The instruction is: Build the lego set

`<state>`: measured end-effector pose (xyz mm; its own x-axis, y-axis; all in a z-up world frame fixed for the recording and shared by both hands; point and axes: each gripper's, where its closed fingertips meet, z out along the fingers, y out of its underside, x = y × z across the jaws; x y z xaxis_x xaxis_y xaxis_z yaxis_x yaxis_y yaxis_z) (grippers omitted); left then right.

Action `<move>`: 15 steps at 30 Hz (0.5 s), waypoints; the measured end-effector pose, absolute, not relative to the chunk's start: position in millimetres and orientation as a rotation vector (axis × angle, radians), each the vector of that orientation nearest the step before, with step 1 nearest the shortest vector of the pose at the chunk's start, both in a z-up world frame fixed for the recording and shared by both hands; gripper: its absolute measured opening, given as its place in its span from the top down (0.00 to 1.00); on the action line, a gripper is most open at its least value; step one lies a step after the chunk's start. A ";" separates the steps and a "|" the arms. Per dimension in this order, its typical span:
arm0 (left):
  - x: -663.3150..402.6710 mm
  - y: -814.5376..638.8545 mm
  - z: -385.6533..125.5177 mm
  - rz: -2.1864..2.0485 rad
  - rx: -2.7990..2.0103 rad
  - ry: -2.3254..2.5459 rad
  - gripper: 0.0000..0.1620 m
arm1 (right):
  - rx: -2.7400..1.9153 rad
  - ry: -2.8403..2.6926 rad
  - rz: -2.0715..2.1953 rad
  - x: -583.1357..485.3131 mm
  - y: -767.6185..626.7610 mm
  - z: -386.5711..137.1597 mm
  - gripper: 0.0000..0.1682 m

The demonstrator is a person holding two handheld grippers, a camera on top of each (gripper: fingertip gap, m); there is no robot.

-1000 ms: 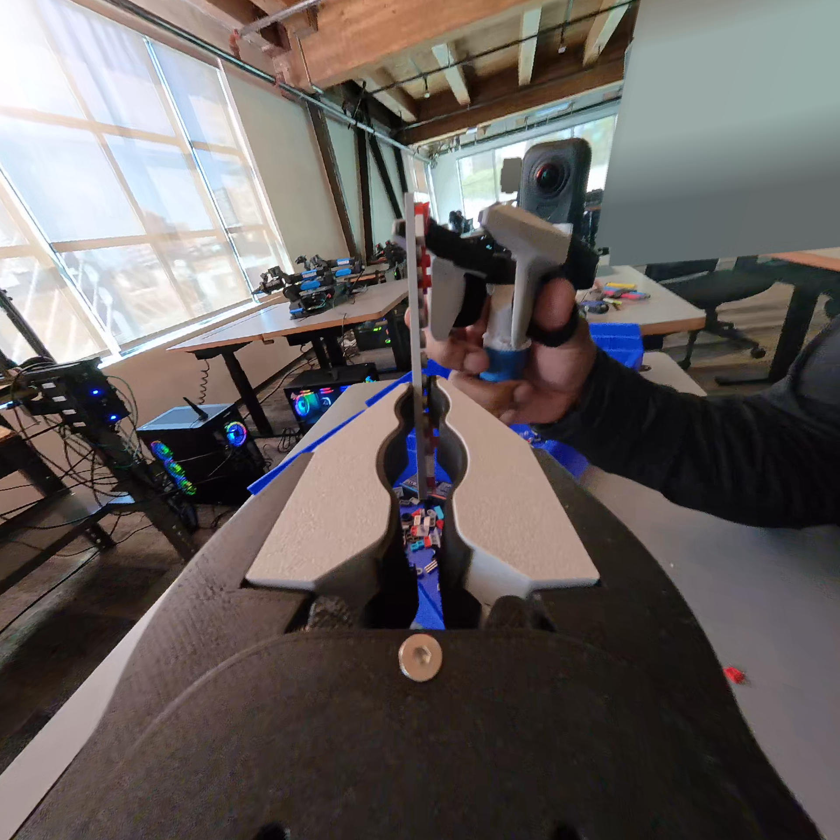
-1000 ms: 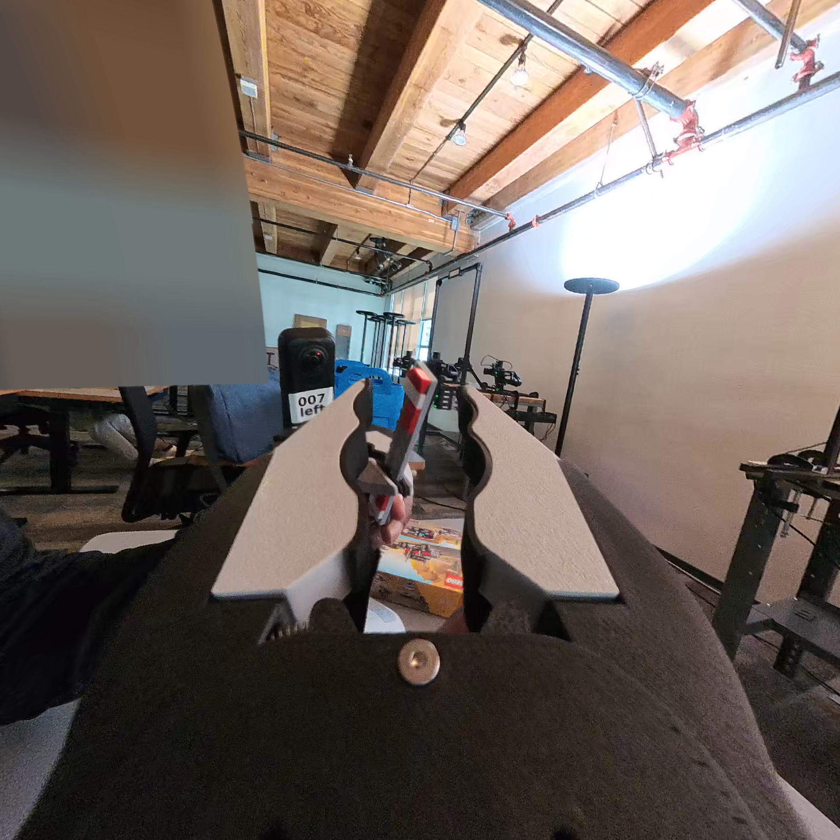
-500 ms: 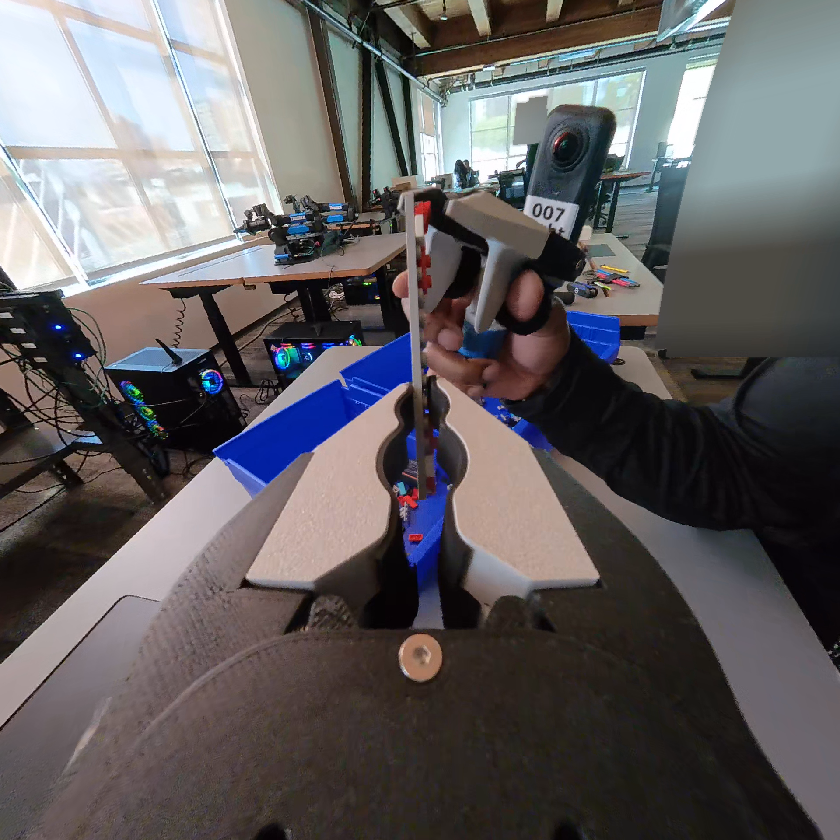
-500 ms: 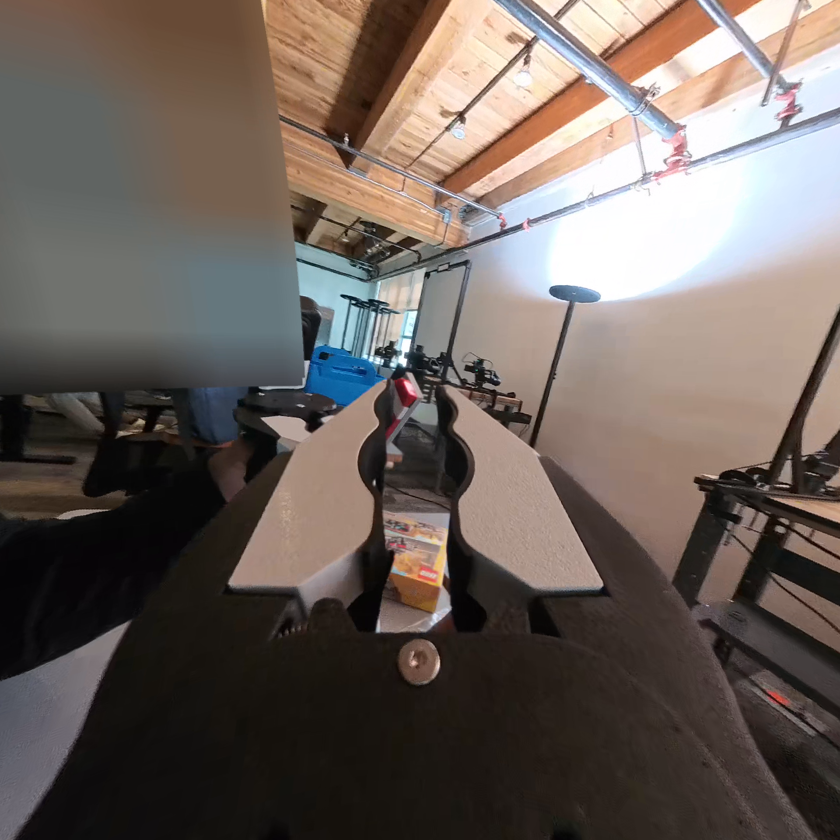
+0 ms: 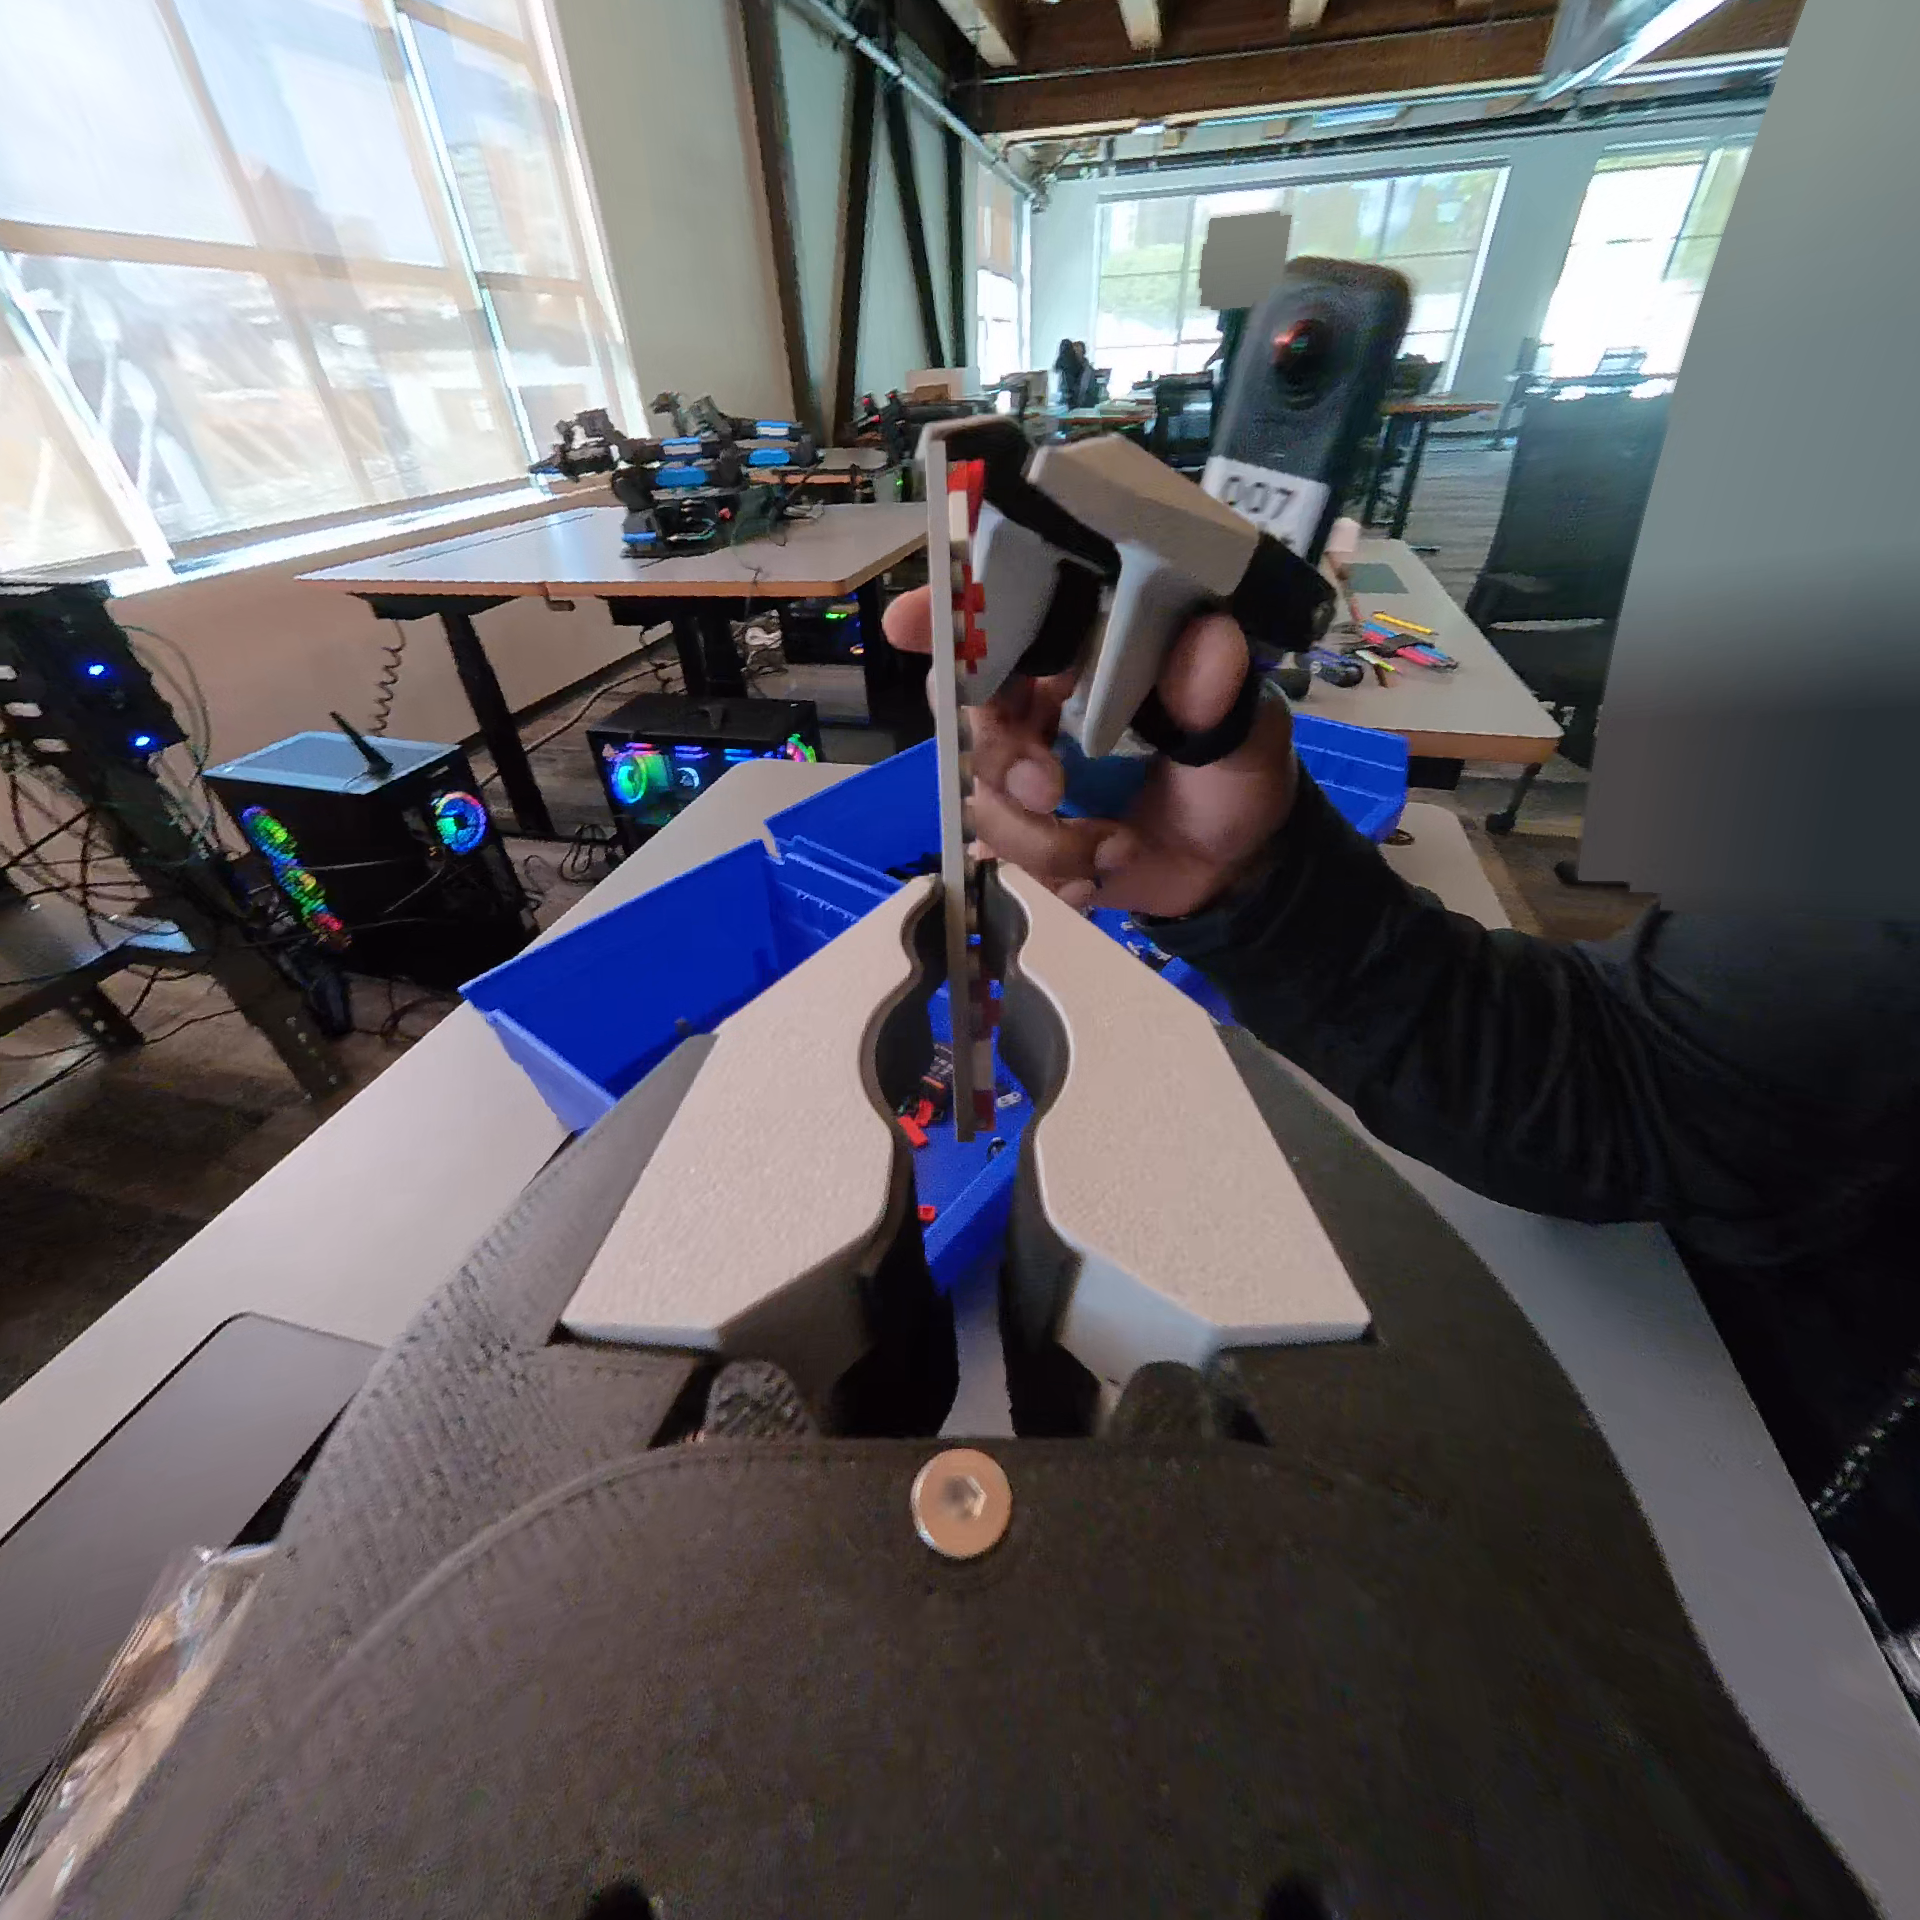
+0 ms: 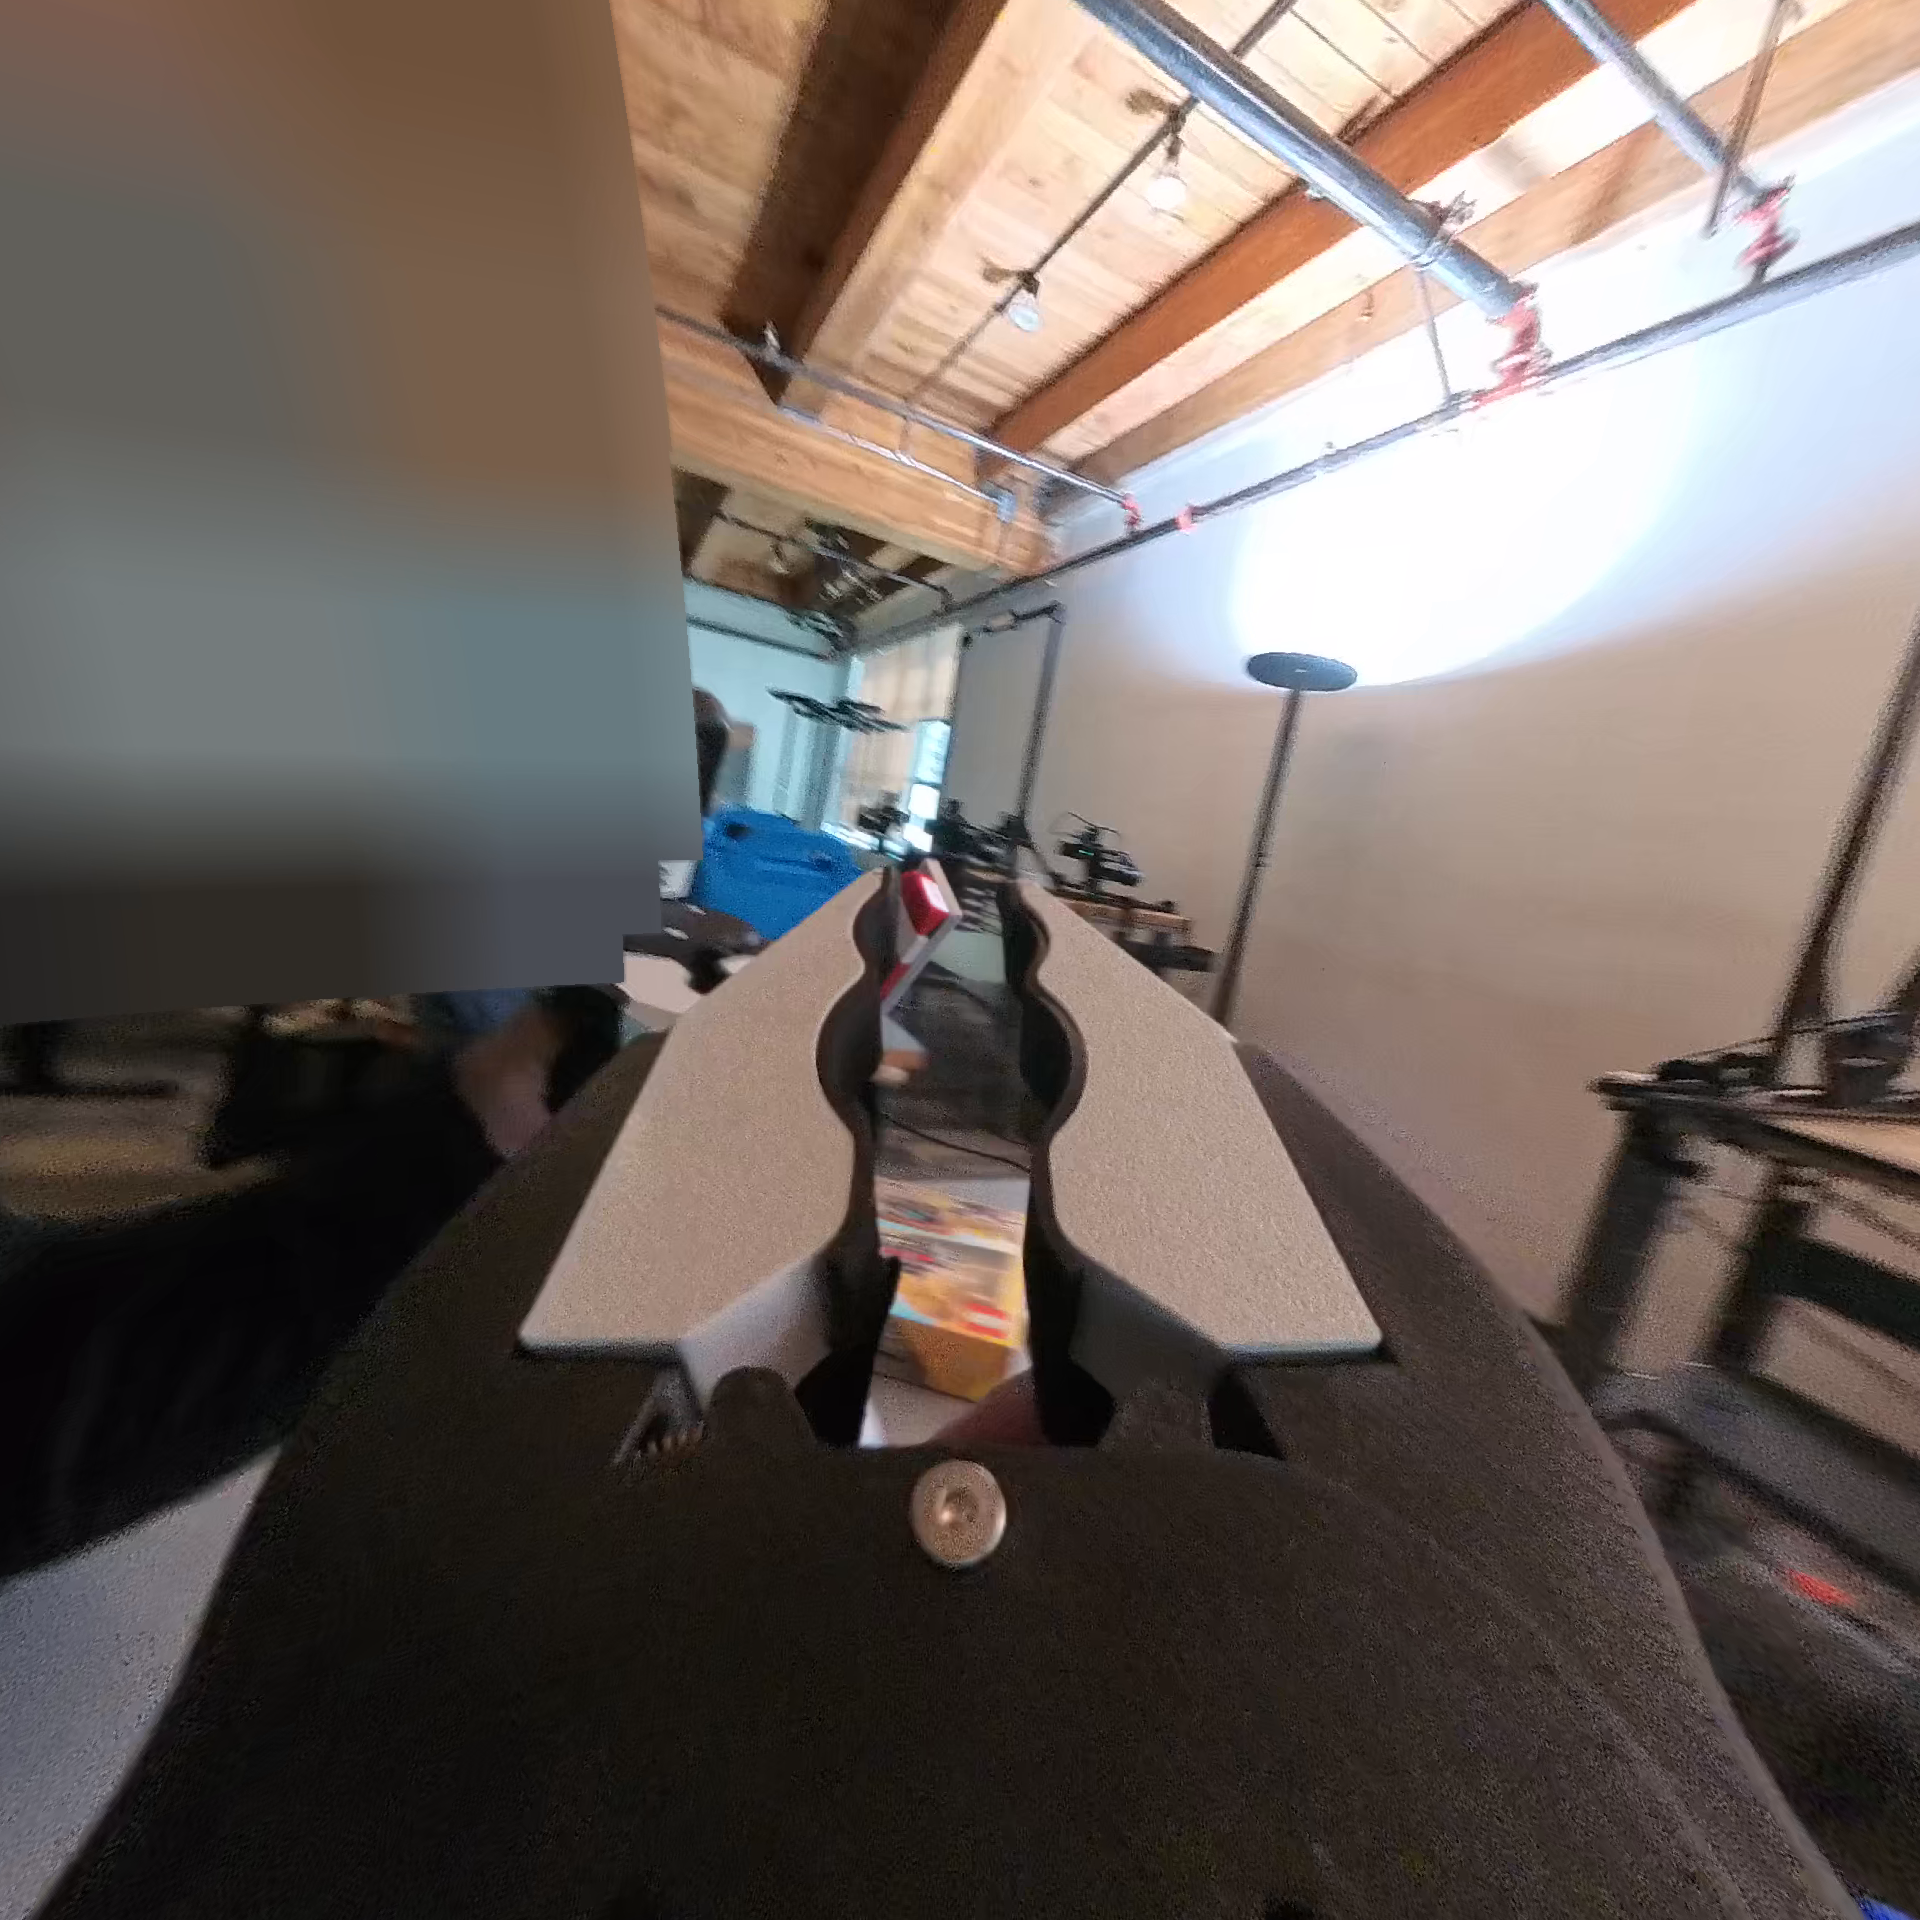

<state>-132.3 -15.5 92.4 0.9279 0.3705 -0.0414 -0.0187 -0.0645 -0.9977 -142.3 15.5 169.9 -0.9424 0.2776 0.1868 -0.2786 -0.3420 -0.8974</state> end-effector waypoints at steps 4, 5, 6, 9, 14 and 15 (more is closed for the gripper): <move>-128.5 -10.9 87.6 0.293 -1.618 -0.229 0.97 | -0.049 -1.624 2.635 -137.4 22.3 175.2 0.85; -127.9 -10.1 87.0 0.280 -1.616 -0.224 0.97 | -0.073 -1.651 2.689 -138.0 23.3 174.9 0.85; -127.5 -9.5 86.6 0.273 -1.615 -0.218 0.97 | -0.101 -1.679 2.725 -139.7 23.4 173.1 0.84; -126.9 -8.7 84.6 0.276 -1.621 -0.200 0.97 | -0.137 -1.773 2.786 -140.2 21.1 165.5 0.84; -126.7 -7.9 83.0 0.274 -1.627 -0.194 0.97 | -0.155 -1.854 2.839 -137.1 15.5 159.4 0.83; -126.6 -7.9 82.7 0.275 -1.630 -0.194 0.97 | -0.171 -1.854 2.858 -137.9 15.2 159.5 0.83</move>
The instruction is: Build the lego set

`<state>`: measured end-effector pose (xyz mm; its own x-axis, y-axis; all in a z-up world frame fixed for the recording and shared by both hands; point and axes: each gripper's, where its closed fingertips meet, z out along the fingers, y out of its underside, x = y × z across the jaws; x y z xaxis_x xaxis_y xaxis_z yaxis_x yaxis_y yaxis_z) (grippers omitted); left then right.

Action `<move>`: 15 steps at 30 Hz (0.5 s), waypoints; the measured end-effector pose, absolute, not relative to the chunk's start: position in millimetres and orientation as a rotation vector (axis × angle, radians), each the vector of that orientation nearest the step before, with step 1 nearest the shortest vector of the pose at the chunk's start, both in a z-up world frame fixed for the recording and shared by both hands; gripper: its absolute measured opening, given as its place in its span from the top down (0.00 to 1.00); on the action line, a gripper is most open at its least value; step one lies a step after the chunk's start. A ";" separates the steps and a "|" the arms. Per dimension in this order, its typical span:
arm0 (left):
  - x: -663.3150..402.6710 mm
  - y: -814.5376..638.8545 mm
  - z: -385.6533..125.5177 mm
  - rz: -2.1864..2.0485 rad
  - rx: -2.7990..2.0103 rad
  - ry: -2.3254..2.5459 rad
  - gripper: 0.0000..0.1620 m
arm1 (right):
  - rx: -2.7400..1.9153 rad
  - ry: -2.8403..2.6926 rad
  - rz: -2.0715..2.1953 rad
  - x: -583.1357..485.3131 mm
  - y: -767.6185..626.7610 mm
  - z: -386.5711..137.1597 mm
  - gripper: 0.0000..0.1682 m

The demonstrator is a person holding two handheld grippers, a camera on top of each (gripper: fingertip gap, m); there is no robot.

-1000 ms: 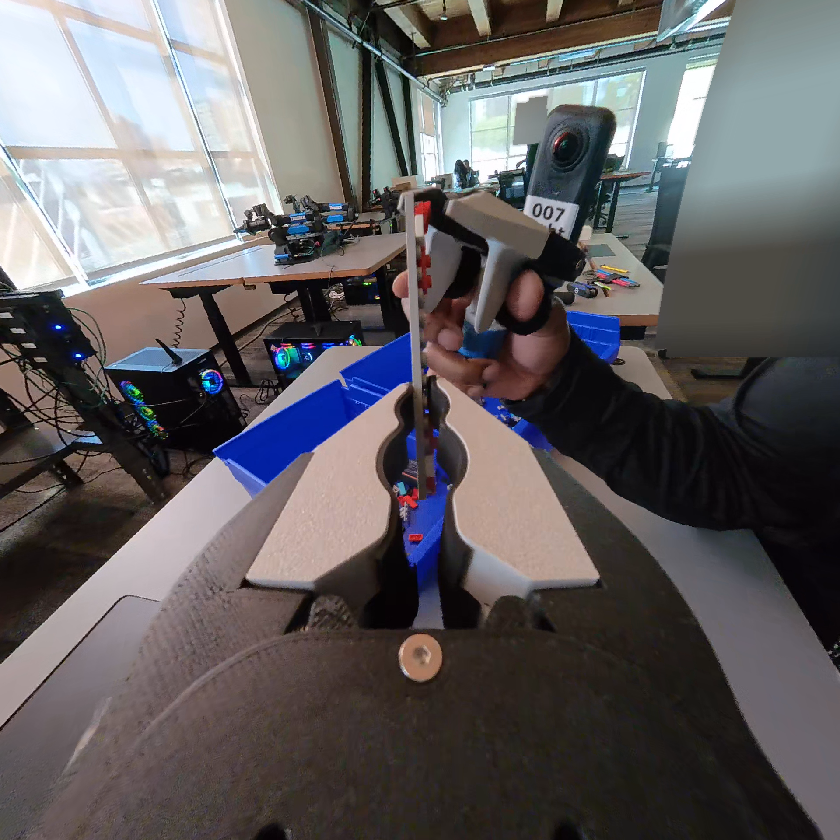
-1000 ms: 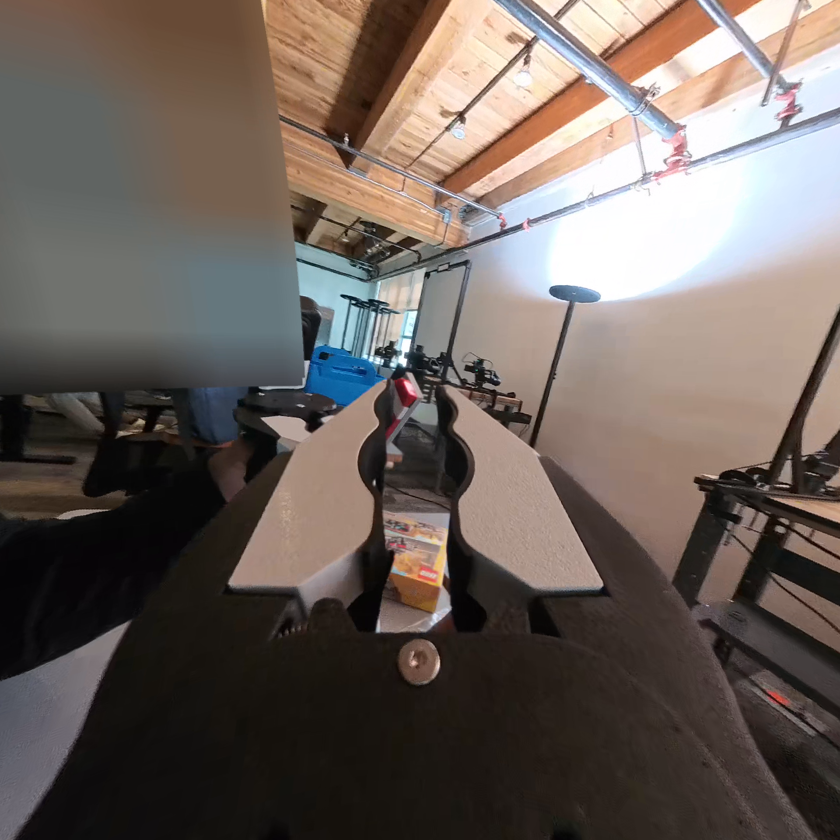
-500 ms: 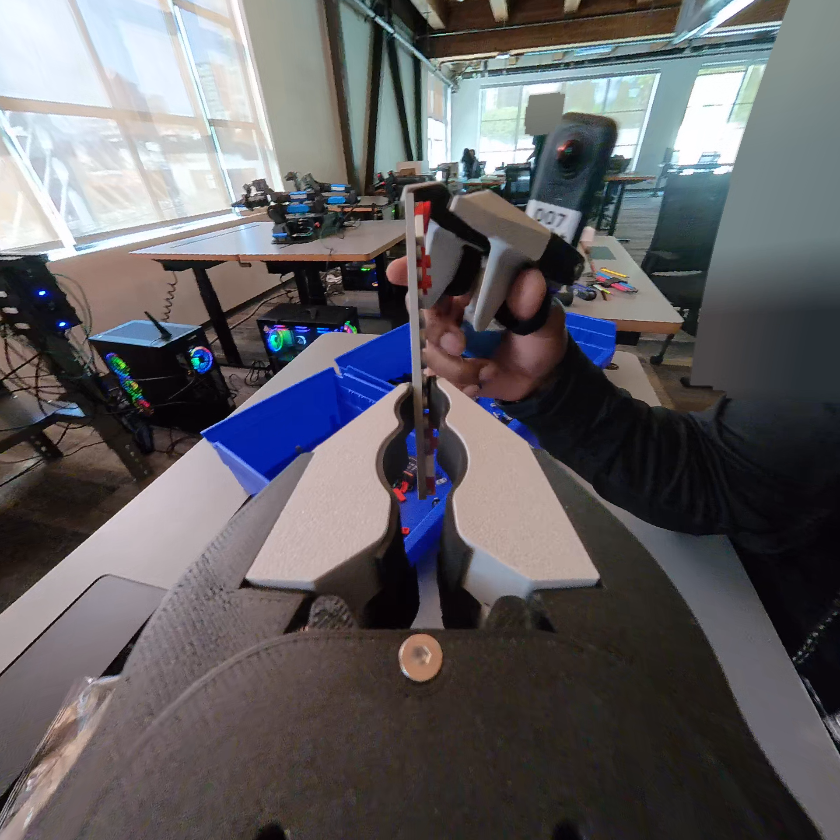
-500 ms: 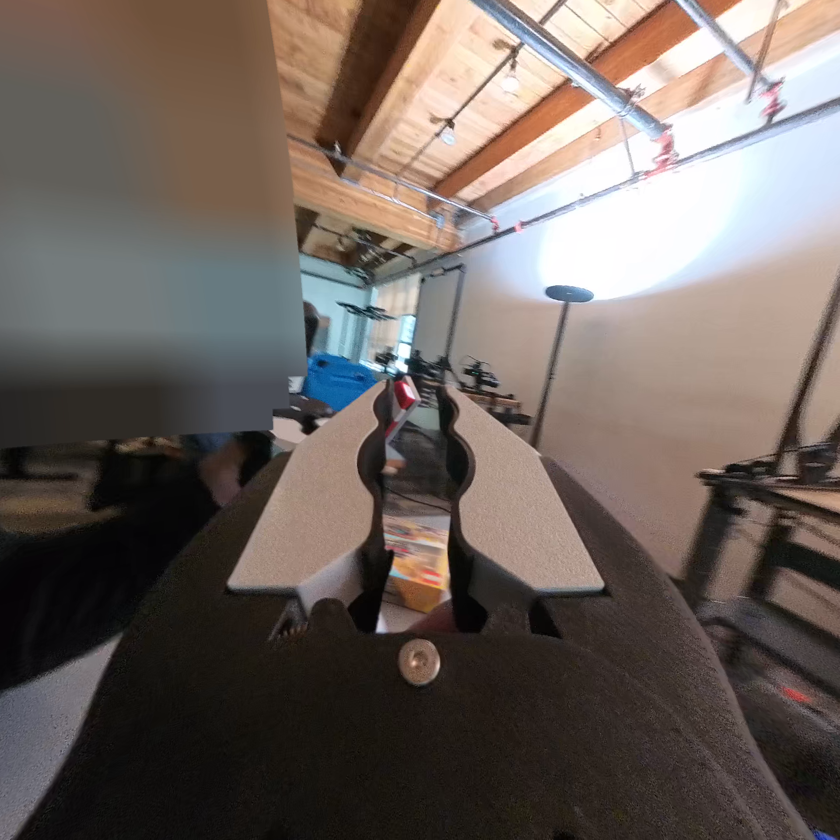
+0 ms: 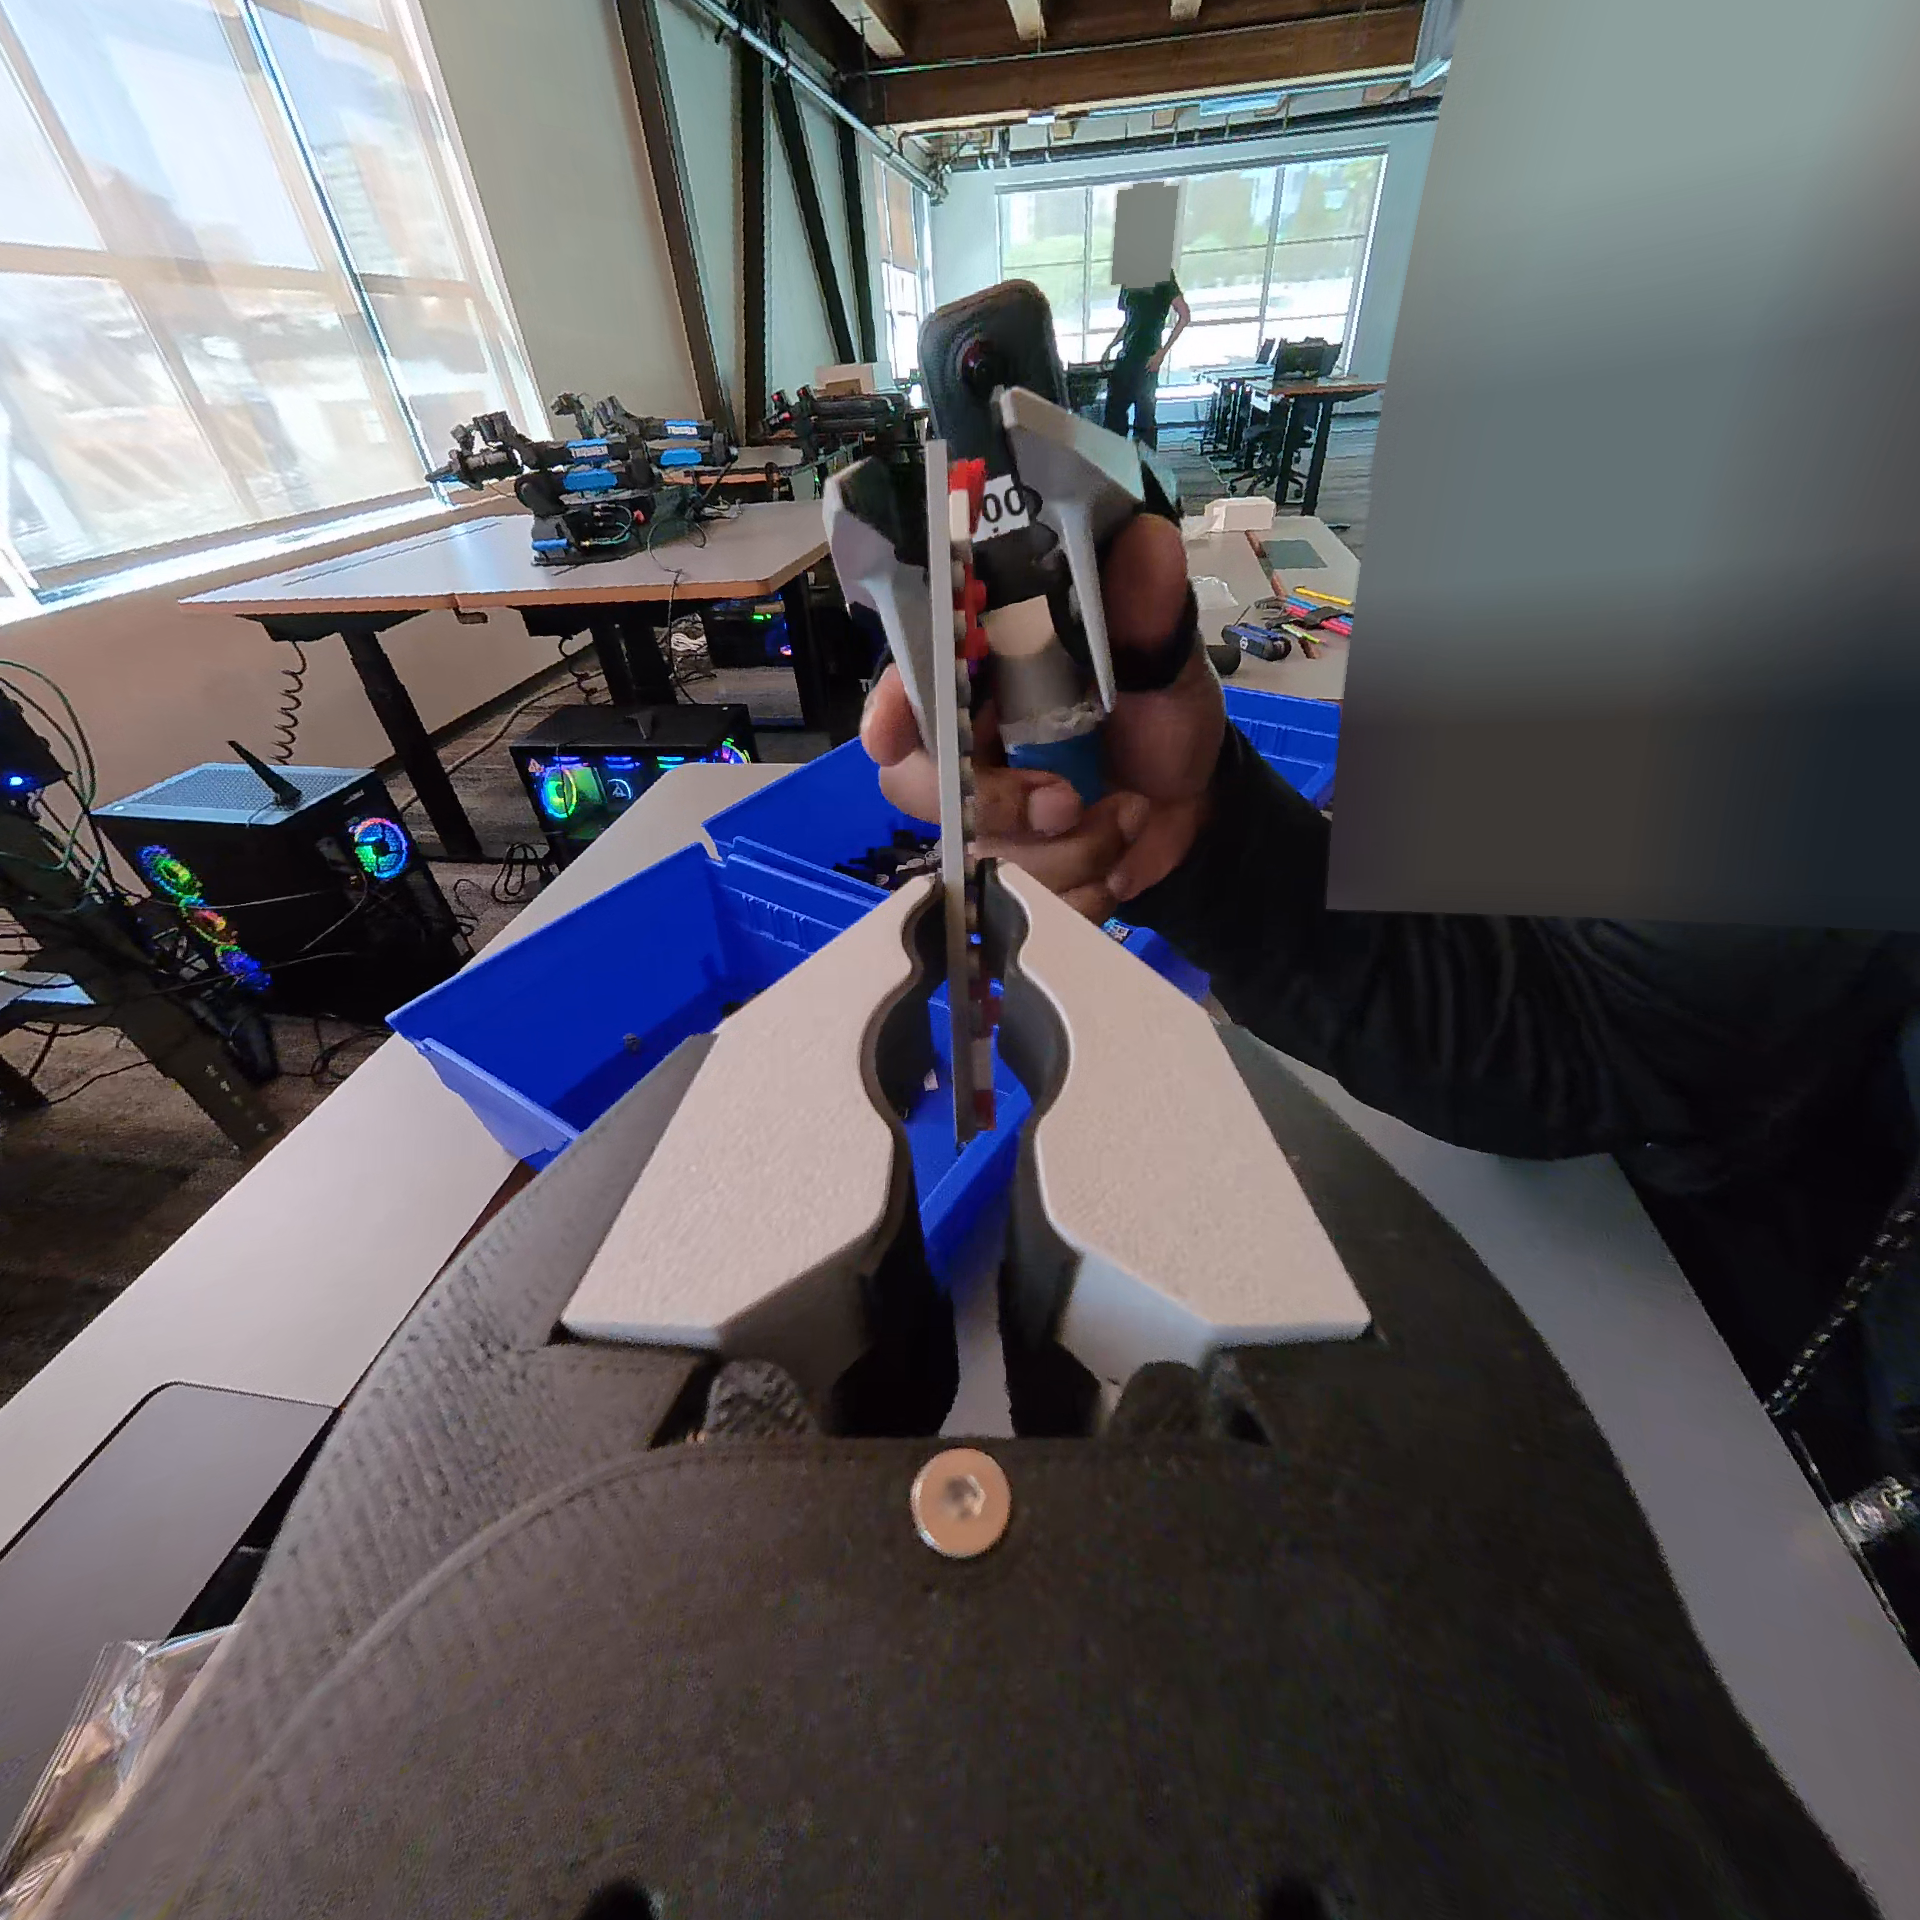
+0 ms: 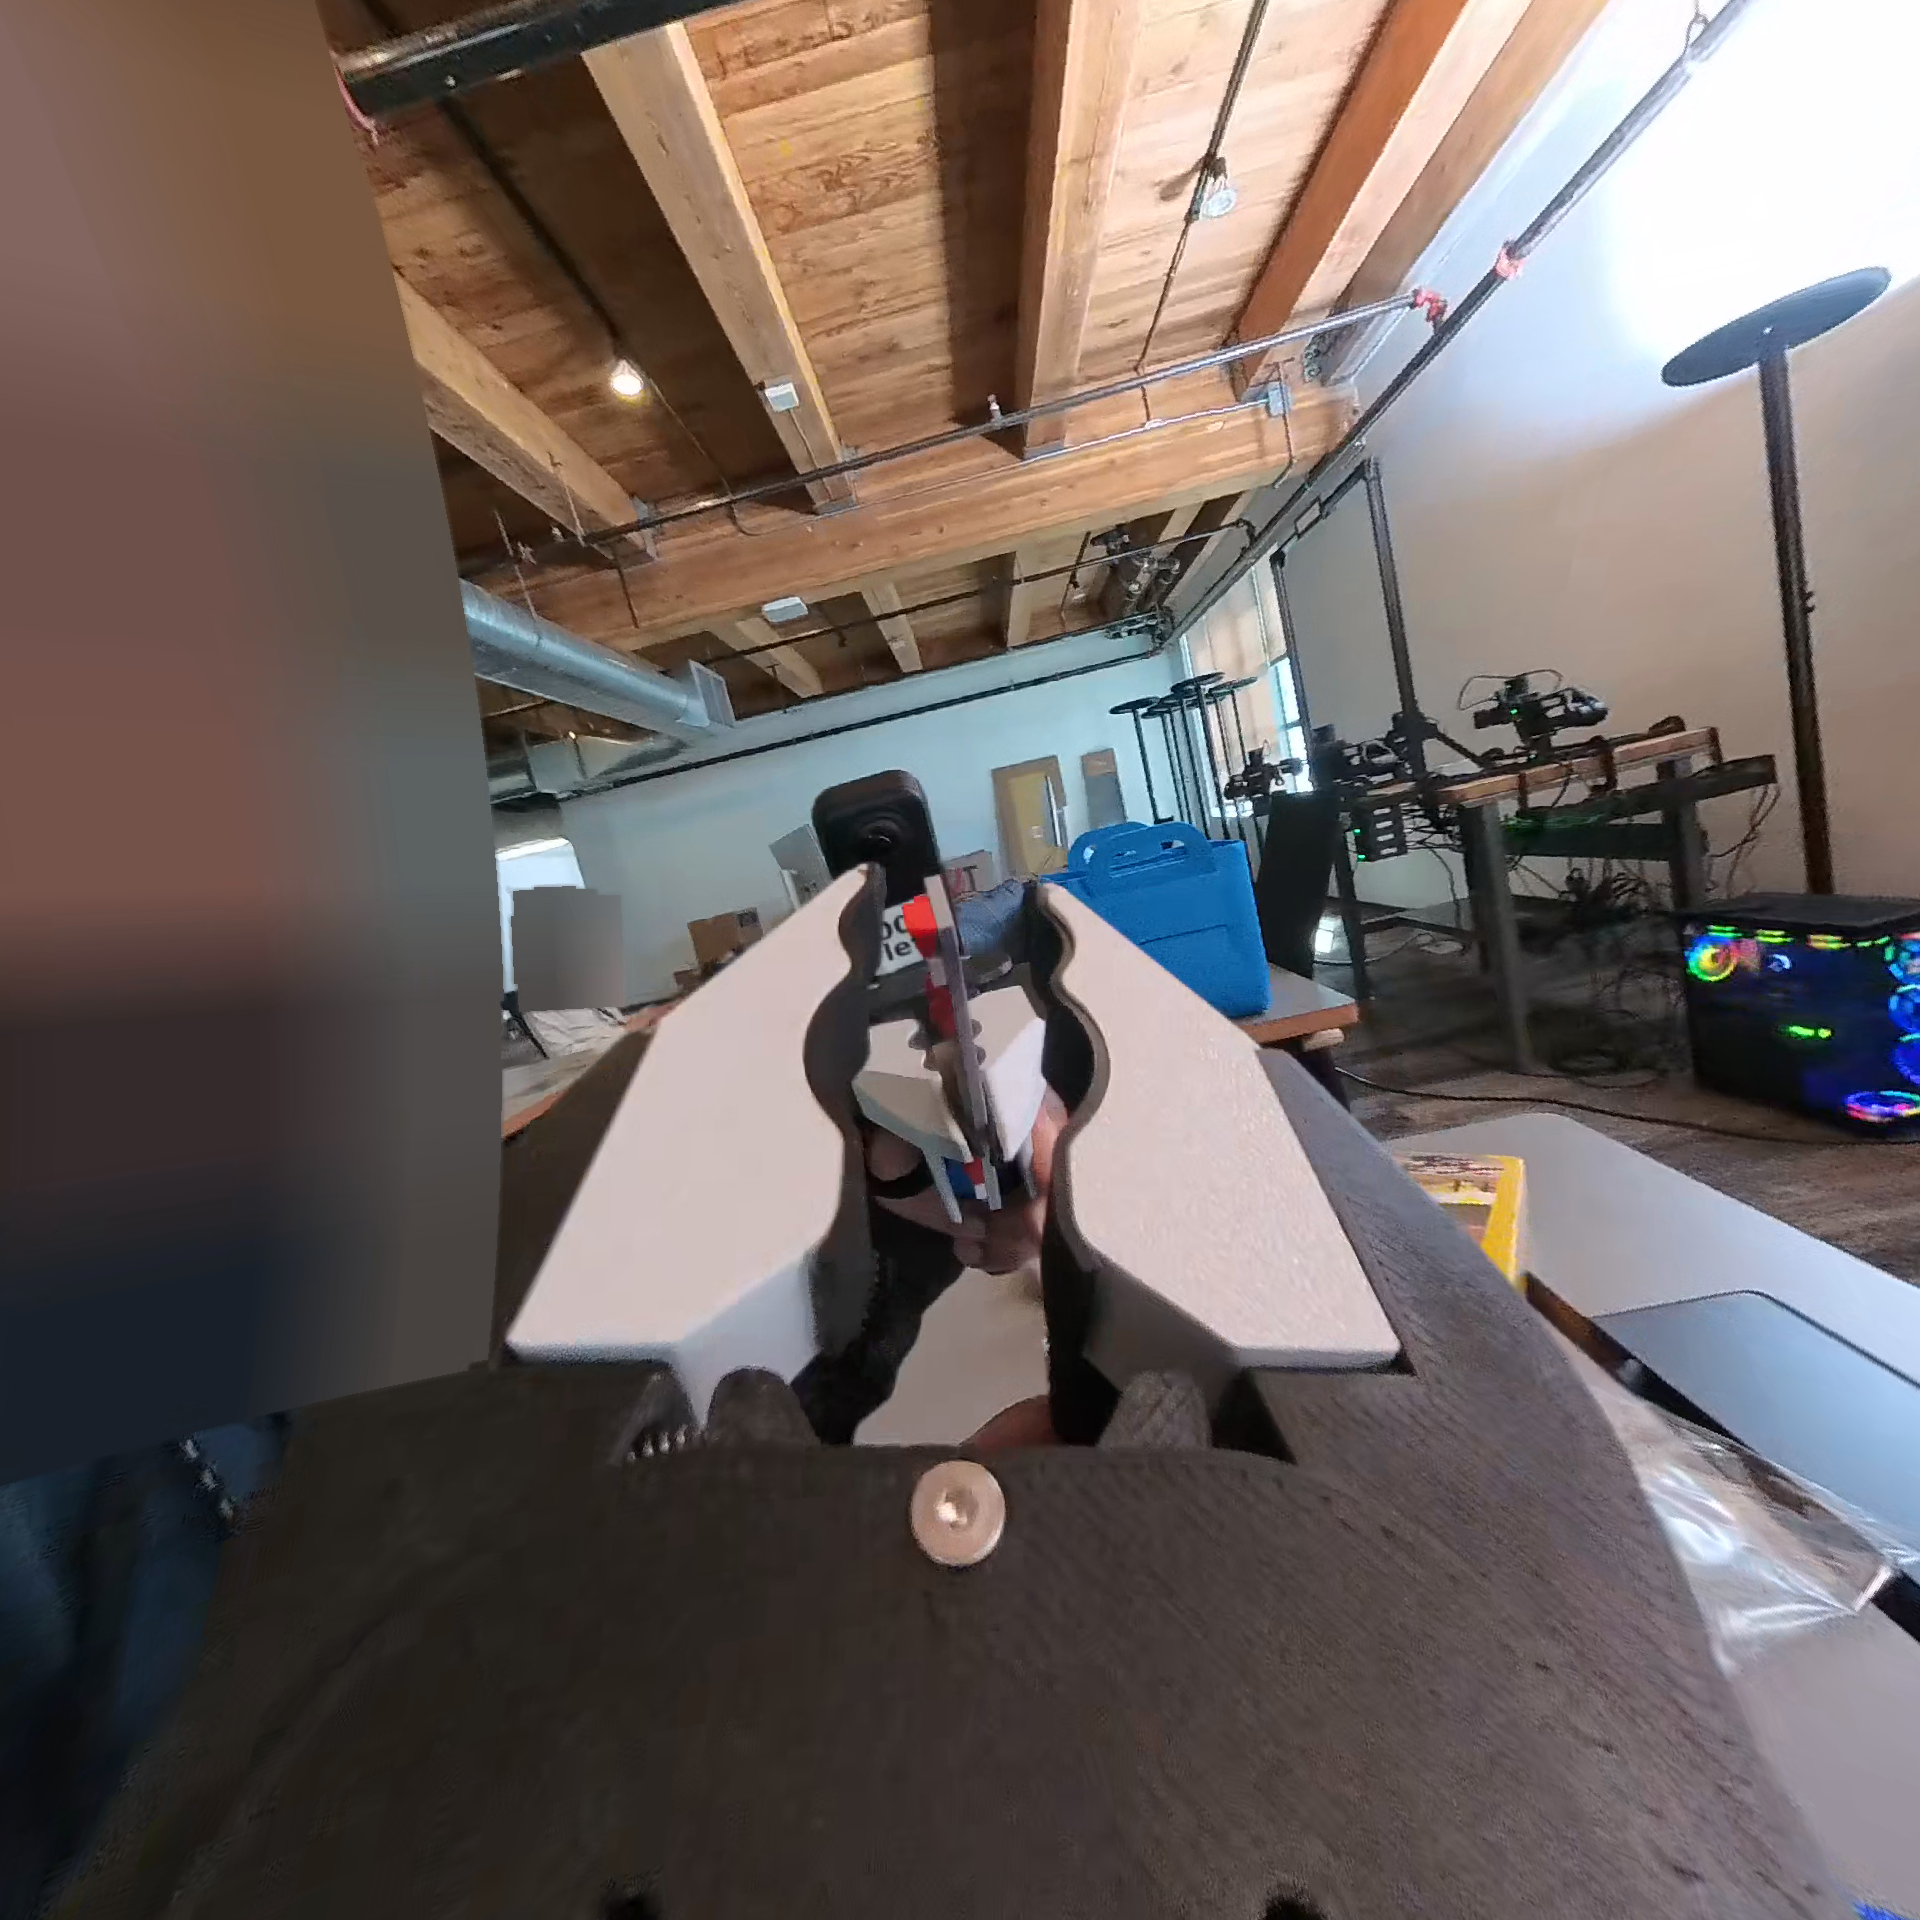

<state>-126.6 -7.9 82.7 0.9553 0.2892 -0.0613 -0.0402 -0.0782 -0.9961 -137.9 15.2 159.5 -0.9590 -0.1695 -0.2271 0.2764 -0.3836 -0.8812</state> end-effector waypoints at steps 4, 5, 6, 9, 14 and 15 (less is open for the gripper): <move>-126.3 -7.8 81.7 0.277 -1.639 -0.194 0.97 | 0.156 1.578 -2.373 -139.1 11.2 153.7 0.85; -126.4 -7.8 81.0 0.278 -1.644 -0.195 0.97 | 0.150 1.567 -2.366 -138.2 11.5 153.8 0.86; -126.5 -8.0 80.4 0.279 -1.647 -0.196 0.97 | 0.148 1.558 -2.360 -137.9 11.3 153.4 0.86; -127.0 -8.3 80.4 0.275 -1.647 -0.202 0.97 | 0.148 1.557 -2.342 -137.5 10.2 150.1 0.88; -128.4 -7.6 79.2 0.263 -1.648 -0.216 0.97 | 0.150 1.541 -2.311 -137.5 9.9 147.5 0.91; -129.0 -7.6 79.0 0.261 -1.647 -0.222 0.97 | 0.150 1.533 -2.311 -138.0 9.9 148.0 0.93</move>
